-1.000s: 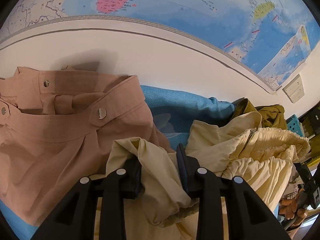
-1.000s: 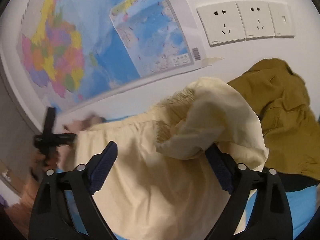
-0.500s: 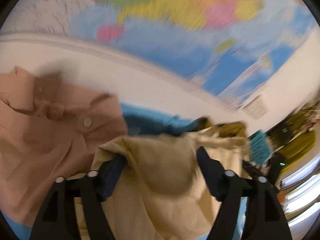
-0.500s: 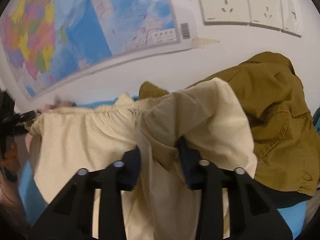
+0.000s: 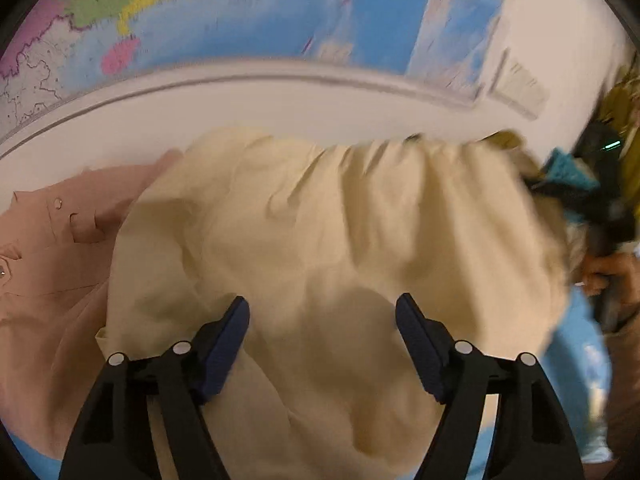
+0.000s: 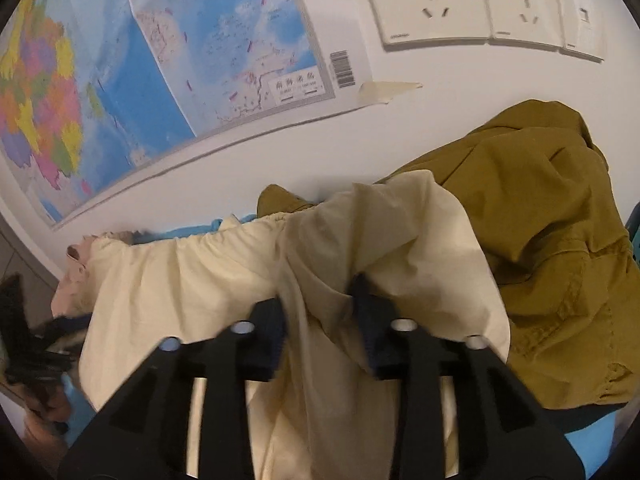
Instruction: Fold large clothes
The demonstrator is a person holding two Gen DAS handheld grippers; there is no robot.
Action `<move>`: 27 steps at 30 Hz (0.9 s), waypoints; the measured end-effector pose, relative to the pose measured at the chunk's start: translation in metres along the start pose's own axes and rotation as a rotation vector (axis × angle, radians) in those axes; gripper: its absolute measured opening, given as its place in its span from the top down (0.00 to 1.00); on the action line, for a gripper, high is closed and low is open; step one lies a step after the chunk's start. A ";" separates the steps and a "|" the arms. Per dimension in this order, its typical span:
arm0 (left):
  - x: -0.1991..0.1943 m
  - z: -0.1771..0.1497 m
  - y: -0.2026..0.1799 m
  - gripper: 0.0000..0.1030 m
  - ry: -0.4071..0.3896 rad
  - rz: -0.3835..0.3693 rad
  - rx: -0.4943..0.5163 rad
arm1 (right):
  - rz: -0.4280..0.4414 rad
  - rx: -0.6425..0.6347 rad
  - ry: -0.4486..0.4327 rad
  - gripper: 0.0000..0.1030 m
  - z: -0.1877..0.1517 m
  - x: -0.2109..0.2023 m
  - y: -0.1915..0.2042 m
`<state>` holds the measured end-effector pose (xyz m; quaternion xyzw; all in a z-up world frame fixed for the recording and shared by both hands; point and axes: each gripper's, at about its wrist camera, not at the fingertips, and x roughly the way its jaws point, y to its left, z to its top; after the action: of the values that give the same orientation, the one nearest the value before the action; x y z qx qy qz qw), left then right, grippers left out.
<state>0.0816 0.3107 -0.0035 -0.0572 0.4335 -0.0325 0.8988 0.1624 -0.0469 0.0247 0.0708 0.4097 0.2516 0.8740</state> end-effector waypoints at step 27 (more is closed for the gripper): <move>0.017 0.019 -0.024 0.30 -0.032 0.138 0.053 | -0.068 -0.321 0.004 0.96 -0.031 0.018 0.056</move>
<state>0.1062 0.2867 -0.0018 -0.0039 0.4211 0.0189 0.9068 0.1272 0.0076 0.0109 -0.0842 0.3681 0.2845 0.8812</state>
